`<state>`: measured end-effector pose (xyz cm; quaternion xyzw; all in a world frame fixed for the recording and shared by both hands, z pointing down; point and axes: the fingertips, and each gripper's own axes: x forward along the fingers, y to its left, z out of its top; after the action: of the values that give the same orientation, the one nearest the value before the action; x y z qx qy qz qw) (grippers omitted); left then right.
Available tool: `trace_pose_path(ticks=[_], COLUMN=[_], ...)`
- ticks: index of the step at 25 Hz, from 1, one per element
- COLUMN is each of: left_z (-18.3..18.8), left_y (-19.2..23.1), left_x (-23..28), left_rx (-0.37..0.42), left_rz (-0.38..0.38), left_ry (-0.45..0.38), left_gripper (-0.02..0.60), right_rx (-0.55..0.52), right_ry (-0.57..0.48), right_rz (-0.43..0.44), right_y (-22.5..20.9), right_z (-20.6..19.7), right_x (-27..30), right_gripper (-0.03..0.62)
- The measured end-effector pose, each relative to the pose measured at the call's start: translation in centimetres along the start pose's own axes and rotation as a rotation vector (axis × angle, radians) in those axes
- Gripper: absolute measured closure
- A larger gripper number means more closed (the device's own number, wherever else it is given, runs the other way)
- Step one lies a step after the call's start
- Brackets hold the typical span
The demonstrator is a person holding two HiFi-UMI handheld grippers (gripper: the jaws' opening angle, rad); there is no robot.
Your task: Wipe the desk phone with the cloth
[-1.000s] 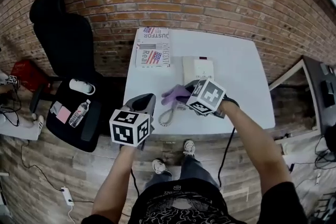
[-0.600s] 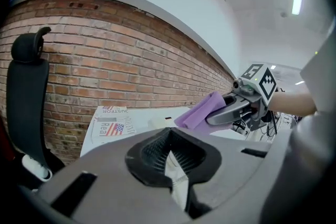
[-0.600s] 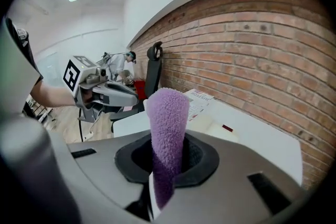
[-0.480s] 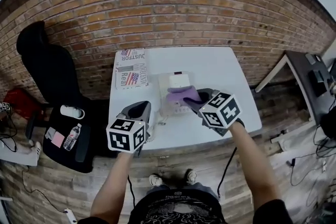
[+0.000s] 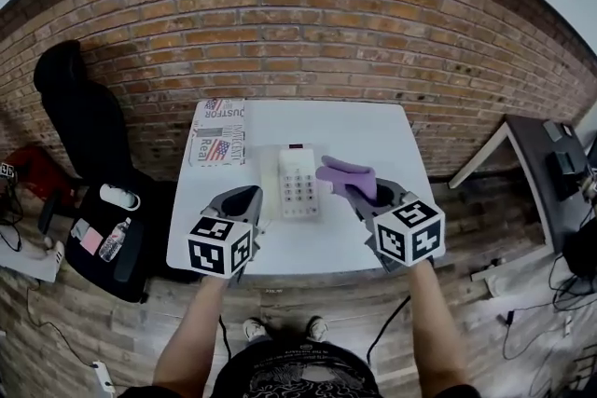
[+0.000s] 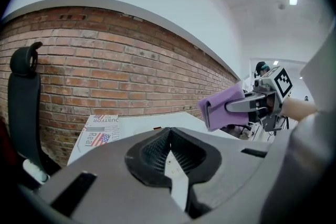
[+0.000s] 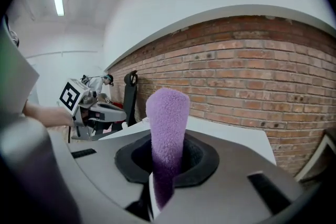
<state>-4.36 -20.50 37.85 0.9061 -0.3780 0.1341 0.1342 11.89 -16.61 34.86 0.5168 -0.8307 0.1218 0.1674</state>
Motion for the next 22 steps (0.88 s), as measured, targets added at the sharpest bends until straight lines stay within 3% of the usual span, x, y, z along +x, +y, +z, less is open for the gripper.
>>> trace_pose_path(ticks=[9,22], left_z=[0.6,0.0], left_y=[-0.9,-0.8], left_x=[-1.0,-1.3], left_rx=[0.040,0.022], left_rz=[0.066,0.102], left_ry=[-0.006,0.003], left_gripper=[0.575,0.575], right_rx=[0.049,0.042], right_ry=[-0.152,-0.151], right_rz=[-0.047,-0.013], right_y=[-1.3,-1.2], right_z=[1.5,1.3], right_x=[-2.0,-1.6], right_gripper=[0.551,0.551])
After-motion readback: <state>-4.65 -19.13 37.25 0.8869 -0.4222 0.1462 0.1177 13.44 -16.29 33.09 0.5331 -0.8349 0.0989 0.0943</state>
